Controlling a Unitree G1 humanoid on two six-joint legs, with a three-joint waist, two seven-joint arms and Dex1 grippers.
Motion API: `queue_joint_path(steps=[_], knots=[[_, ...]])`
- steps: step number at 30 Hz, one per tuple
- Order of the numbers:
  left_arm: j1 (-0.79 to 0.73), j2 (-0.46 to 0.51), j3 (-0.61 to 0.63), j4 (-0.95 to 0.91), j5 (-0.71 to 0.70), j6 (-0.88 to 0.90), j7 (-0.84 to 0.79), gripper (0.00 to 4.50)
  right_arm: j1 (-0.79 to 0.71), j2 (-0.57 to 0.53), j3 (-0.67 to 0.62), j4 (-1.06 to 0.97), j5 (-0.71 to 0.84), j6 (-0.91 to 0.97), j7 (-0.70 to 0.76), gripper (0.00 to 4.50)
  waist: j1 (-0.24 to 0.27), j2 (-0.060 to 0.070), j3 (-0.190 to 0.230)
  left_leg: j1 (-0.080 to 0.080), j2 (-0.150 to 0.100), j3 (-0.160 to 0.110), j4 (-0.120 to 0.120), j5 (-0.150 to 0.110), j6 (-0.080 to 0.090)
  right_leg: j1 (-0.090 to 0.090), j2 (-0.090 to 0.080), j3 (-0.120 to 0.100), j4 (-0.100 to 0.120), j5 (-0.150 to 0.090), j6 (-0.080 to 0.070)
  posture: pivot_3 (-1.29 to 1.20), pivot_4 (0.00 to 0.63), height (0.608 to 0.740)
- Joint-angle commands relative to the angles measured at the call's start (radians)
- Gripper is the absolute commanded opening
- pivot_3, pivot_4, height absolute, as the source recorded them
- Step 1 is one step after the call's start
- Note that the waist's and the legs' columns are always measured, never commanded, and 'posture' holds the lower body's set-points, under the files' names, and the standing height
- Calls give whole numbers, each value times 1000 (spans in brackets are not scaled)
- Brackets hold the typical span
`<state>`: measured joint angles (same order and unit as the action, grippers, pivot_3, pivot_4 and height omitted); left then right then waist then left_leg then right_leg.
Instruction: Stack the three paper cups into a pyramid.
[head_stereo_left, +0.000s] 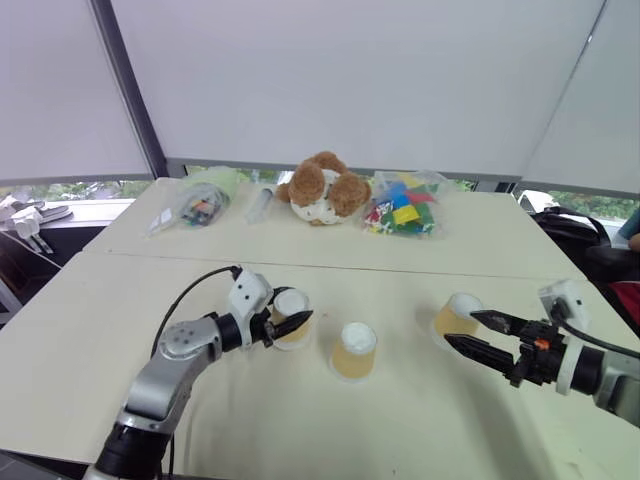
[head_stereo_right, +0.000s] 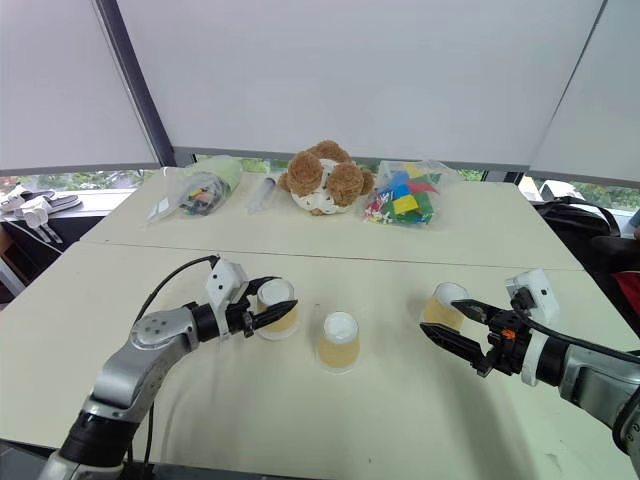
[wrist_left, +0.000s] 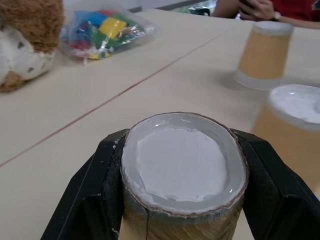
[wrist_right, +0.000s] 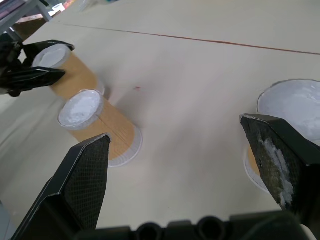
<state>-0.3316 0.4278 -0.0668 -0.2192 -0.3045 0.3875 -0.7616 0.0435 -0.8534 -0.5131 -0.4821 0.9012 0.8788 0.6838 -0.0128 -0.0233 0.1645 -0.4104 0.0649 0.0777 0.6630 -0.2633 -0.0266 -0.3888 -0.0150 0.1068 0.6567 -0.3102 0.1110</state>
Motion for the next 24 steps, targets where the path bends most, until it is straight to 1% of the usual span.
queue_joint_path(steps=[1,7,16,18,19,20,21,24], knots=[[6,-13,-24,-38,-5,-4,8,2410,-23,-16,3,1,-13,-25,15,4500,-1,0,0,0,0,0,0,0,0,0,0,0,0,0,0,0,150,740],[22,-48,-54,0,8,-40,14,2410,-21,-14,13,6,-30,-31,27,4500,-1,0,0,0,0,0,0,0,0,0,0,0,0,0,0,0,150,740],[52,-45,-60,38,15,-87,5,2410,-22,-11,2,-1,-27,-24,23,4500,-1,0,0,0,0,0,0,0,0,0,1,0,0,0,0,0,150,740],[59,-52,-63,32,7,-84,5,3438,-22,-9,7,0,-31,-27,23,4500,-1,0,0,0,0,0,0,0,0,0,1,0,0,0,0,0,150,740],[62,-56,-63,27,-1,-79,4,3657,-22,-7,8,0,-31,-27,22,4500,-1,0,0,0,0,0,0,0,0,0,1,0,0,0,0,0,150,740],[64,-59,-65,22,-5,-75,6,4171,-22,-6,10,0,-31,-27,21,4500,-1,0,0,0,0,0,0,0,0,-1,1,0,0,0,0,0,150,740],[65,-61,-66,17,-6,-72,8,4436,-22,-5,11,0,-31,-27,21,4500,-1,0,0,0,0,0,0,0,0,-1,1,0,0,0,0,0,150,740],[68,-66,-64,-4,-11,-57,15,4436,-24,0,15,9,-43,-37,18,4500,-1,0,0,0,0,0,0,0,0,0,1,0,0,0,0,0,150,740]])
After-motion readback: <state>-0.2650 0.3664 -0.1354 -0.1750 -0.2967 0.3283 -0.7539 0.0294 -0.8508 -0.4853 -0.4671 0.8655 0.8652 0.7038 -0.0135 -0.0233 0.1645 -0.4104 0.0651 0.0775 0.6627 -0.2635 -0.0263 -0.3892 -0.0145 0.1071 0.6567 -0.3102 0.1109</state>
